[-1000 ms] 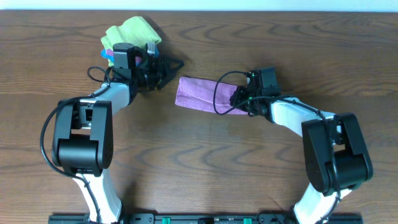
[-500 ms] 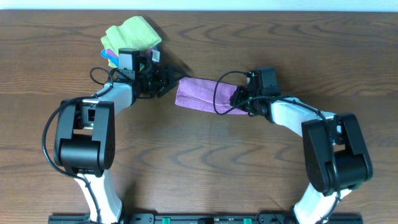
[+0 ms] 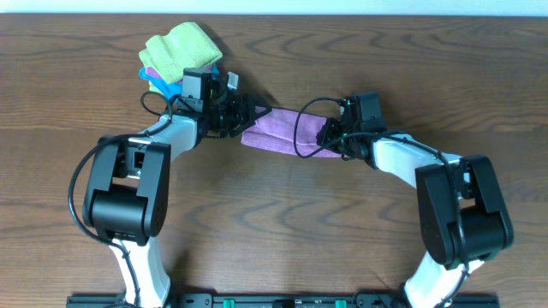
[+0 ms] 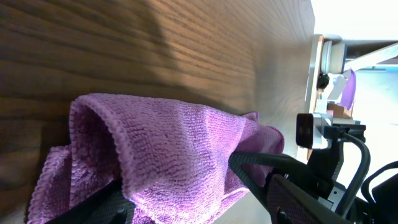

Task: Fold the cloth

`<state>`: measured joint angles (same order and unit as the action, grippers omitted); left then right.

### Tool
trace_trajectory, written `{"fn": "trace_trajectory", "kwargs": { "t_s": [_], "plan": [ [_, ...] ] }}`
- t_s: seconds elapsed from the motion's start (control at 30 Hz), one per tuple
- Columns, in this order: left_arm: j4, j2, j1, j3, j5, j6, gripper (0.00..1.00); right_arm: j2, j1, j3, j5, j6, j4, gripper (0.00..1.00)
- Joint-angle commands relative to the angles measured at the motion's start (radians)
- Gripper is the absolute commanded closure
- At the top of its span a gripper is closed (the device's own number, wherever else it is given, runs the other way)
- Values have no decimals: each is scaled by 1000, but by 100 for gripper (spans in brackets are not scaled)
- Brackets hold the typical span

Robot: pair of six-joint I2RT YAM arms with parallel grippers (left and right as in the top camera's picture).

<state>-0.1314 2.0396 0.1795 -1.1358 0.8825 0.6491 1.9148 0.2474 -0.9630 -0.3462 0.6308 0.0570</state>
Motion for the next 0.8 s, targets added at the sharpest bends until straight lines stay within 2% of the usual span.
{"fn": "trace_trajectory", "kwargs": {
  "t_s": [0.0,0.33,0.63,0.77],
  "plan": [
    [0,-1,-4,-6,-11,-27,33,18,9,23,51,-19,34,99],
    [7,-1,-27,-6,-63,-55,34,18,10,23,51,-19,33,99],
    [1,1,8,-6,-99,-55,34,18,9,23,52,-19,33,98],
    [1,1,25,-6,-101,-53,40,18,9,23,51,-19,33,99]
  ]
}}
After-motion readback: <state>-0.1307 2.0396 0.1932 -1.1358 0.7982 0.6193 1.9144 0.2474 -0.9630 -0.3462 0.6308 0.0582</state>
